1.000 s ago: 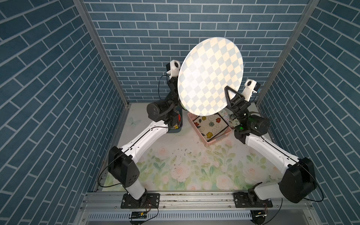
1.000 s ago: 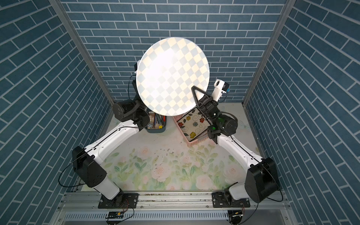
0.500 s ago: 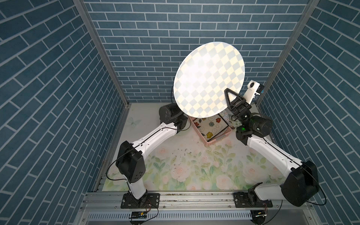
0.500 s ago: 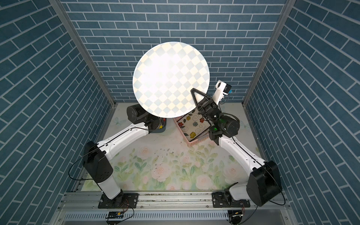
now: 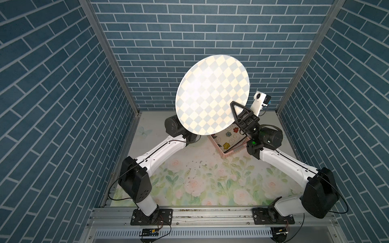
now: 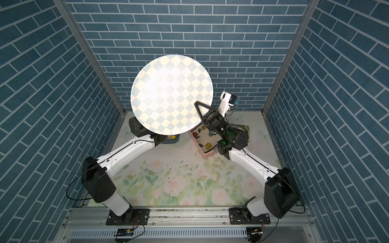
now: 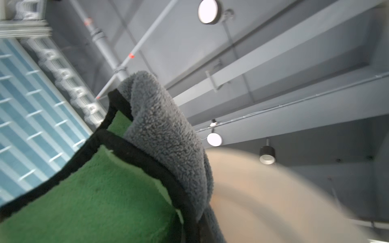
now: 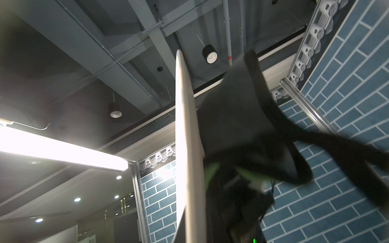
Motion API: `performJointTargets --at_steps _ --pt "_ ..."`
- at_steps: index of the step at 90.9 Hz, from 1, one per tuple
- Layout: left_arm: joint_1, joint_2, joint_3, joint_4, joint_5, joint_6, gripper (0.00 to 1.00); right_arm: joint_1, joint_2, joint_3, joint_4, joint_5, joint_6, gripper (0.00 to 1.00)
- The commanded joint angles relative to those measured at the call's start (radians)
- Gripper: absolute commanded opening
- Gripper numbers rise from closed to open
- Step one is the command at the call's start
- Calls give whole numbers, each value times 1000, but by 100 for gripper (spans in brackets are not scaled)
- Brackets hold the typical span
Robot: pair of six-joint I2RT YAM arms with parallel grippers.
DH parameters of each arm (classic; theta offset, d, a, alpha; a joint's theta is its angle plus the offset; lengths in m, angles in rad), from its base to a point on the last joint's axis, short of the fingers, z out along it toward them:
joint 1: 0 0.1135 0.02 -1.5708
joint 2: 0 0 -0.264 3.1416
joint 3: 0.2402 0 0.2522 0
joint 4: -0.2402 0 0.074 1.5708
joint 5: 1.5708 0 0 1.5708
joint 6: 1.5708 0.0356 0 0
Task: Wipe the wet plate dry
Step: Wipe the plate with towel.
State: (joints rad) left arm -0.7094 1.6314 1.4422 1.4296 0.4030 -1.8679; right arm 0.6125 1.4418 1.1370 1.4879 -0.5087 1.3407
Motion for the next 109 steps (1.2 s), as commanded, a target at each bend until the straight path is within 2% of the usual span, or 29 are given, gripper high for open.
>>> performJointTargets --at_steps 1,10,14,17,22,26,33,42,60,71,81,88,94,99,105,109 --pt "-38 -144 -173 34 96 129 0 -126 21 24 -107 128 11 0" --pt "14 -287 -319 -141 103 280 0 -219 -47 -67 -134 199 23 0" --pt "37 -371 -353 -311 101 394 0 -249 -94 -120 -177 230 12 0" --pt "45 -437 -353 -497 87 531 0 -262 -135 -157 -258 249 -13 0" --pt "31 -517 -303 -848 -12 808 0 -264 -207 -193 -404 296 -90 0" --pt "7 -551 -251 -1048 -141 987 0 -254 -248 -195 -525 323 -156 0" --pt "-4 -551 -194 -1206 -274 1140 0 -219 -281 -200 -629 350 -244 0" --pt "-4 -502 -150 -1265 -344 1216 0 -171 -285 -200 -632 362 -279 0" --pt "-4 -350 -46 -1301 -317 1252 0 -69 -252 -146 -642 369 -339 0" --pt "-4 -312 -23 -1336 -364 1262 0 -40 -242 -144 -615 354 -340 0" --pt "15 -295 25 -1426 -522 1310 0 8 -249 -164 -585 327 -343 0" --pt "98 -275 83 -1487 -595 1300 0 61 -254 -202 -552 305 -345 0" --pt "181 -248 130 -1517 -561 1272 0 103 -254 -234 -513 289 -344 0" --pt "202 -216 166 -1529 -493 1291 0 130 -253 -247 -489 281 -343 0" --pt "173 -165 209 -1550 -409 1341 0 134 -256 -251 -470 286 -329 0" --pt "108 -144 209 -1574 -416 1377 0 123 -266 -255 -460 318 -307 0"
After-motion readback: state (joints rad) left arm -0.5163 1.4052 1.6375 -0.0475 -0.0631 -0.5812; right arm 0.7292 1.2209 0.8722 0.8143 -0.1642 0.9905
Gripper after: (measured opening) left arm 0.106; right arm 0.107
